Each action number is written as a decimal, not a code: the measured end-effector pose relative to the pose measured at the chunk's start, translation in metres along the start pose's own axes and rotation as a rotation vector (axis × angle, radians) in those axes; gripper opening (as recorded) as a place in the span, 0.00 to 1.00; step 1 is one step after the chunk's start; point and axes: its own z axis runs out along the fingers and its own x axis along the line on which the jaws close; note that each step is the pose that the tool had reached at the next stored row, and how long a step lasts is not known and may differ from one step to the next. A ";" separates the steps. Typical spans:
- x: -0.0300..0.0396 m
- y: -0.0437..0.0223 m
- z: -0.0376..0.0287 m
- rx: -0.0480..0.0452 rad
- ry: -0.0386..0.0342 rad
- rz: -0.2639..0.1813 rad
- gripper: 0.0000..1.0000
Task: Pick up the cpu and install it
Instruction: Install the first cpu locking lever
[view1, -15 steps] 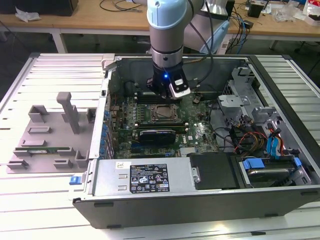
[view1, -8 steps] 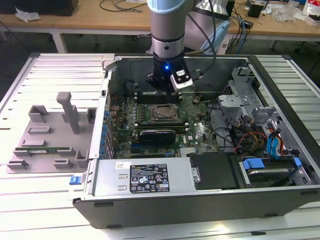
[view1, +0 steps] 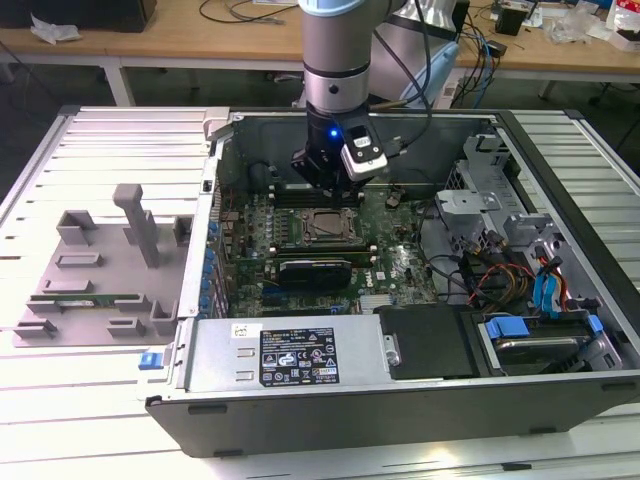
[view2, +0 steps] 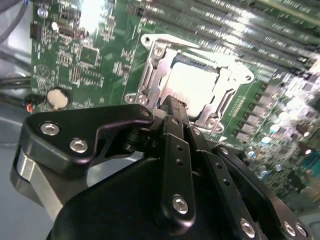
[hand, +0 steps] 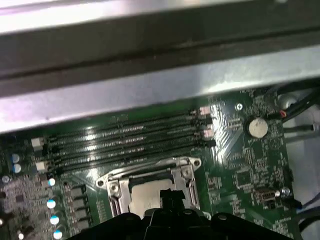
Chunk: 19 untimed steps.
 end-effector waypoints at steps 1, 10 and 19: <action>0.0000 0.0000 0.0000 0.0055 -0.0010 -0.001 0.11; 0.0097 -0.0032 -0.0006 0.0191 -0.0005 -0.025 0.11; 0.0099 -0.0162 -0.0001 0.0175 -0.0009 -0.045 0.11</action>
